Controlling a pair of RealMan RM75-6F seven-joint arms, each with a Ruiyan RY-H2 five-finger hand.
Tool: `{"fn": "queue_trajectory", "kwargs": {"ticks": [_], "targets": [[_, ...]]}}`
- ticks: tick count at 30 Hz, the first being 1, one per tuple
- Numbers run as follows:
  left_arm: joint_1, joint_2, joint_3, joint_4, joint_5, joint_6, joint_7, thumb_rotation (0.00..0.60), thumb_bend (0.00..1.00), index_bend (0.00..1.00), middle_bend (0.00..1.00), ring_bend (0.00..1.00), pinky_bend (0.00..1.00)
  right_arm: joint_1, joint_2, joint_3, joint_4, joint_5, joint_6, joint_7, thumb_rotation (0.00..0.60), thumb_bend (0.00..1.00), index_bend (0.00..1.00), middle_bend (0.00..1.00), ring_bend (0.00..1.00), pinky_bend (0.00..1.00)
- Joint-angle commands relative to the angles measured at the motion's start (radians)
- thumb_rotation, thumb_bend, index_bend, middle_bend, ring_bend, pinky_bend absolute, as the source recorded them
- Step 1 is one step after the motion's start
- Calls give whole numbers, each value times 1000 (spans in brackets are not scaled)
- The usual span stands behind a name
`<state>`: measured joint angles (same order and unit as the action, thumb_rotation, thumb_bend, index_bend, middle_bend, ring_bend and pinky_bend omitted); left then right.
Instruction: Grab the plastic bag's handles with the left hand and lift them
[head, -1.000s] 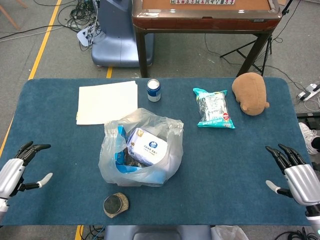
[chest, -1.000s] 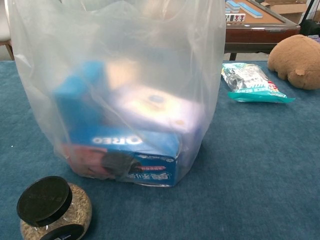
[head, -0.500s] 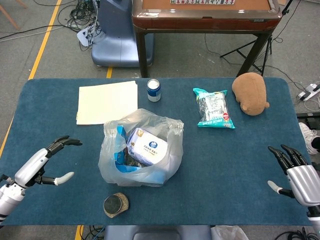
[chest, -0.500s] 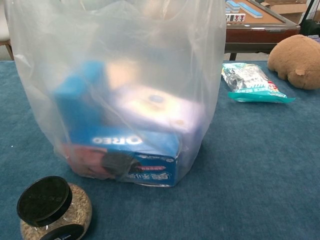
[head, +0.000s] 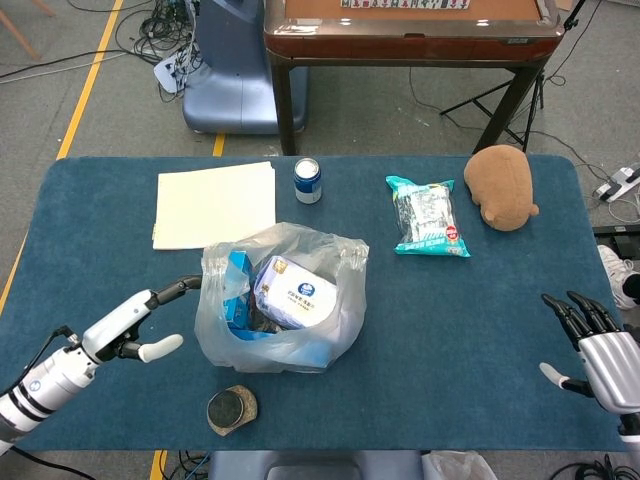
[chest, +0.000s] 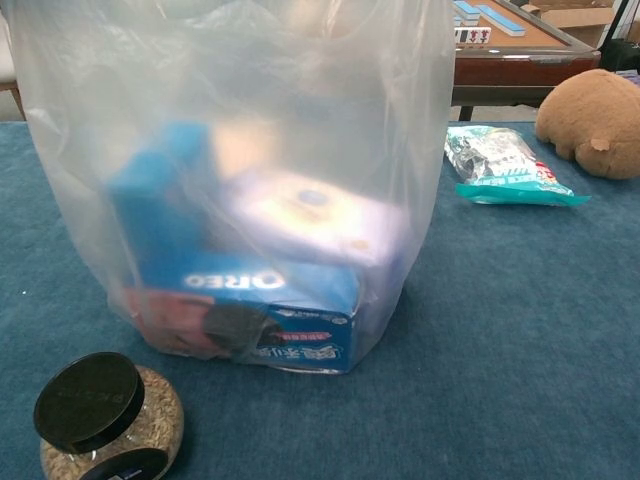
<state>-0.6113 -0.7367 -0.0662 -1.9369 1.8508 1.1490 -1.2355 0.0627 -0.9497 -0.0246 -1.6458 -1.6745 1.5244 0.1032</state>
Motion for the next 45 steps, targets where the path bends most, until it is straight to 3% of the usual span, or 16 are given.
{"fn": "queue_trajectory", "kwargs": {"ticks": [1,25,45], "targets": [[-40,-6,3,-4,8,-29,-38,209,222,125,131,93,0,-1,0,-1,1,0,0,1,600,171,72,193,62,142],[-269,-135,-33,28,-75,-146,-235,178,222,108,115,79,0,-9,-4,-1,20,12,0,18,600,171,72,193,62,142],[-410,-245,-65,50,-213,-308,-214,114,220,108,115,73,0,-15,-10,-1,38,20,1,35,600,171,72,193,62,142]]}}
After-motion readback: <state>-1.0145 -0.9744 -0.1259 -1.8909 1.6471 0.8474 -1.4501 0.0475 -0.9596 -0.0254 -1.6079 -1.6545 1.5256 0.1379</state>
